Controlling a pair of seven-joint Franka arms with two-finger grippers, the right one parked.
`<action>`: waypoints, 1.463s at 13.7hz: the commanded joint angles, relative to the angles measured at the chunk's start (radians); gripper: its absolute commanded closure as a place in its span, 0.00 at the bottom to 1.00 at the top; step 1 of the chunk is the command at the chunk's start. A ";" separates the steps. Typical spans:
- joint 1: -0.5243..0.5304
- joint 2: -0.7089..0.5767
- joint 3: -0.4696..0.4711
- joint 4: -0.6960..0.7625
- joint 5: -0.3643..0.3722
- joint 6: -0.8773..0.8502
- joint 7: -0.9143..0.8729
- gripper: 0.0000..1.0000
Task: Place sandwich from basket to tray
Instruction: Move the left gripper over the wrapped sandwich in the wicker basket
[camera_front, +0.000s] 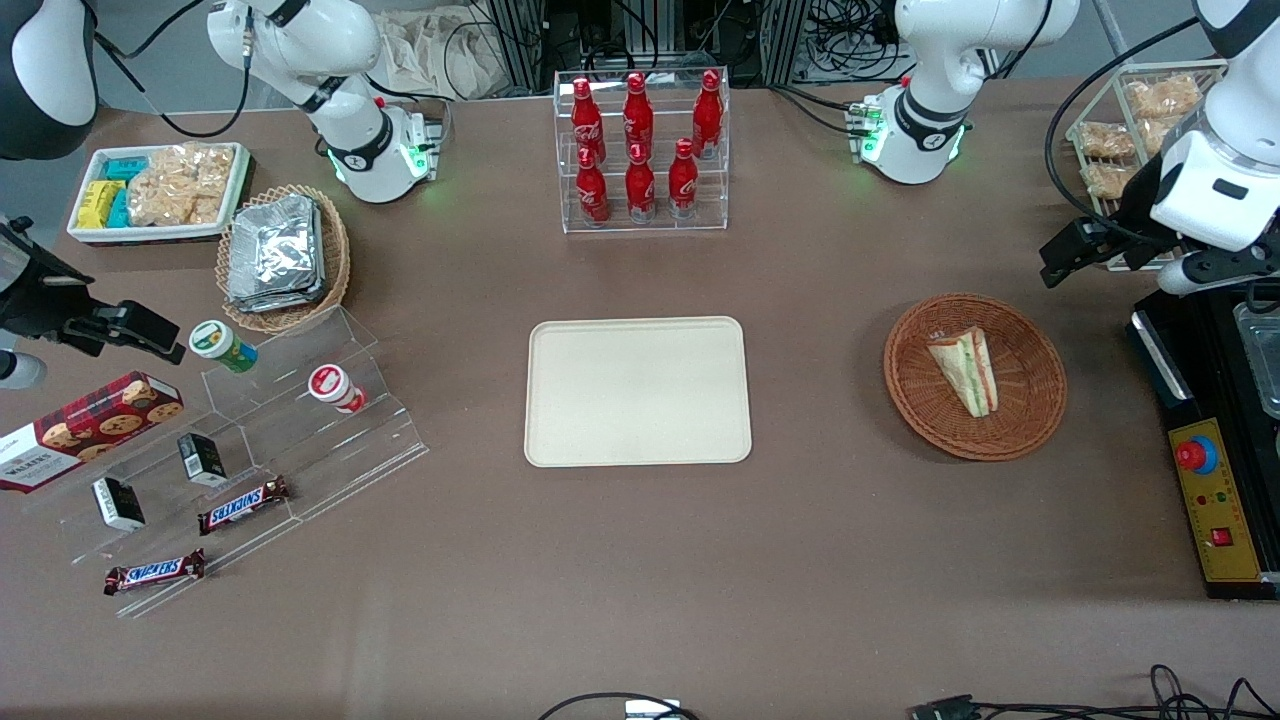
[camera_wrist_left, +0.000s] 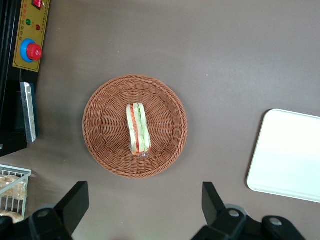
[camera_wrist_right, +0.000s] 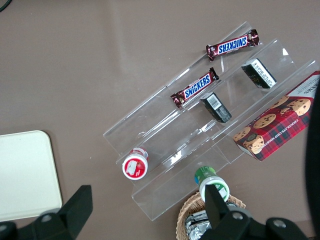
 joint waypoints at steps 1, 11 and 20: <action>0.080 -0.009 -0.096 0.020 -0.007 -0.028 -0.010 0.00; 0.147 -0.064 -0.089 -0.298 -0.027 0.155 -0.076 0.00; 0.227 0.091 -0.089 -0.616 -0.065 0.674 -0.090 0.00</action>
